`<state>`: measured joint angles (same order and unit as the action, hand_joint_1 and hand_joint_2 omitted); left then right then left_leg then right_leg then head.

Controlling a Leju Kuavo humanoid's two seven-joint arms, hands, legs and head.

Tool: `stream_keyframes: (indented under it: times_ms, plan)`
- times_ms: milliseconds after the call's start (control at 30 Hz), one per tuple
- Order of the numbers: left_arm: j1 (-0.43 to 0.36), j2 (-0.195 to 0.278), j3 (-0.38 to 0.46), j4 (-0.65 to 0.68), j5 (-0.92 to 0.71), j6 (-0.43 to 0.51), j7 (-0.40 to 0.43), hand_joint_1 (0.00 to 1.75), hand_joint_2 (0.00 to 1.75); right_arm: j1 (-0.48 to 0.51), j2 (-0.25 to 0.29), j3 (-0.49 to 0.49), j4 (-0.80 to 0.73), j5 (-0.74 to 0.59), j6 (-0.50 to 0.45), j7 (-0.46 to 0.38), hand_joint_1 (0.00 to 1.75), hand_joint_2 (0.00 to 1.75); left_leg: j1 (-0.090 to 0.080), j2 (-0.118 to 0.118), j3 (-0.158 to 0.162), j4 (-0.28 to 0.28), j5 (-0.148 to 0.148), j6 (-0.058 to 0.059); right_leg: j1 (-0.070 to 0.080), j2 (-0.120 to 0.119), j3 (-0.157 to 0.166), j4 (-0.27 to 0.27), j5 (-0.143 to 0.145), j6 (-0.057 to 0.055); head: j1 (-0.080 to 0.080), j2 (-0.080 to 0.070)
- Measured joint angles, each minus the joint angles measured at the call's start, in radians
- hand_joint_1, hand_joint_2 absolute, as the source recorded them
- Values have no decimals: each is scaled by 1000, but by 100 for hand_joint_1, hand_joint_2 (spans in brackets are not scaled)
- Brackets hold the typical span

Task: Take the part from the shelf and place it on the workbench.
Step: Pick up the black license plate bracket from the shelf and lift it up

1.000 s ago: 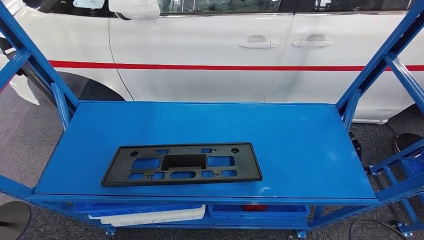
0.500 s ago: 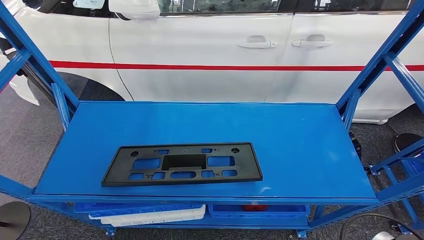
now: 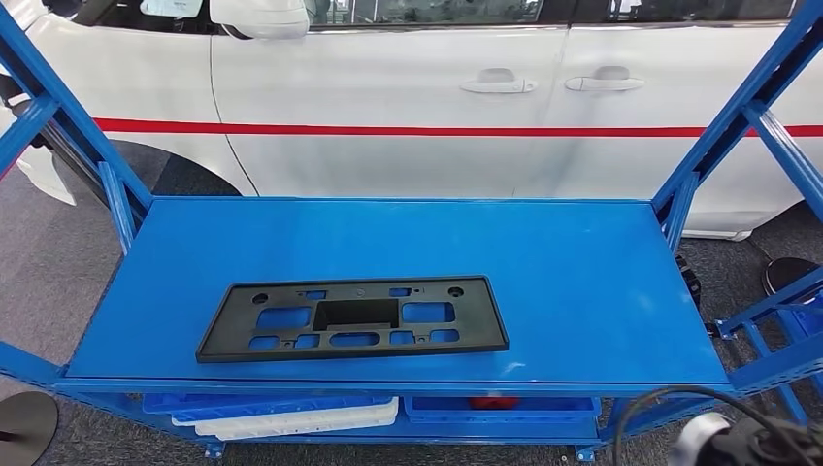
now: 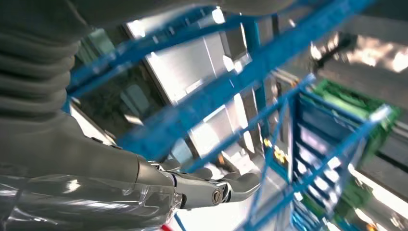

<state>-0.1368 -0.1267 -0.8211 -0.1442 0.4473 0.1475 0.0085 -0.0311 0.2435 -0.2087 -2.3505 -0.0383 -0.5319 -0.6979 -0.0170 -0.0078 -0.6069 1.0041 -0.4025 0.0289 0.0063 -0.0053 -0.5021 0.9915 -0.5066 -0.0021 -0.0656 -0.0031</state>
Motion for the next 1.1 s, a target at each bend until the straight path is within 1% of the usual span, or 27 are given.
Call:
stream_keyframes:
  times_ms: [67, 167, 233, 333, 433, 533, 667, 767, 867, 1033, 1100]
  plan:
    - [-2, 1, -5, 0, -2, -5, 0, 0, 0, -33, -22, 121, 48, 88, -30, 0, 0, 175, 0, 0, 0, 0, 1, 0, 0, -1, 0, 1, 0, 0, 0, 0]
    - [-4, 2, -14, 0, -8, -10, 5, 0, 0, -106, -49, 282, 168, 237, -36, 0, 0, 175, 0, 0, 0, 0, 3, -1, 0, 0, -2, 2, 1, -1, 0, 0]
    - [-6, 2, -17, 0, -10, -12, 9, 0, 0, -141, -64, 390, 261, 310, -36, 1, 0, 175, 0, 0, 0, 0, 4, -2, 0, 1, -3, 2, 2, -2, 0, 0]
    - [-7, 2, -20, 0, -8, -11, 9, 0, 0, -173, -88, 508, 378, 344, -37, 1, 0, 175, 0, -1, -1, 0, 5, -1, 0, -1, -4, 2, 2, -2, 0, 0]
    - [-7, 2, -20, 0, -4, -10, 7, 0, 0, -197, -106, 584, 471, 347, -35, 7, 0, 175, 0, 0, -2, 0, 5, -1, 0, 0, -4, 3, 2, -2, 0, 0]
    - [-6, 2, -20, 0, -2, -9, 2, 0, 0, -225, -124, 654, 589, 354, -24, 32, 0, 175, 0, 0, -3, 0, 5, -1, 0, 0, -5, 3, 2, -2, 0, 0]
    - [-6, 2, -24, 0, -9, -10, 0, 0, 0, -247, -139, 721, 734, 370, -6, 55, 0, 175, 0, -2, -4, 0, 5, -1, 0, -2, -6, 3, 2, -2, 0, 0]
    - [-7, 2, -29, 0, -12, -11, 1, 0, 0, -254, -152, 746, 818, 370, 46, 76, 0, 175, 0, -2, -4, 0, 5, -1, 0, -2, -6, 3, 2, -2, 0, 0]
    - [-8, 2, -38, 0, -16, -11, 1, 0, 0, -255, -170, 752, 878, 355, 162, 95, 0, 175, 0, -2, -4, 1, 5, -1, -1, -2, -6, 3, 2, -2, 0, 0]
    - [-10, 2, -46, 0, -17, -13, 5, 0, 0, -256, -215, 732, 949, 303, 401, 97, 0, 175, 0, -2, -5, 1, 5, -1, -1, -2, -7, 2, 2, -2, 0, 0]
    - [-10, 3, -46, 0, -14, -14, 7, 0, 0, -258, -229, 710, 972, 291, 455, 85, 0, 175, 0, -2, -5, 1, 5, -1, -2, -2, -7, 2, 2, -1, 0, 0]
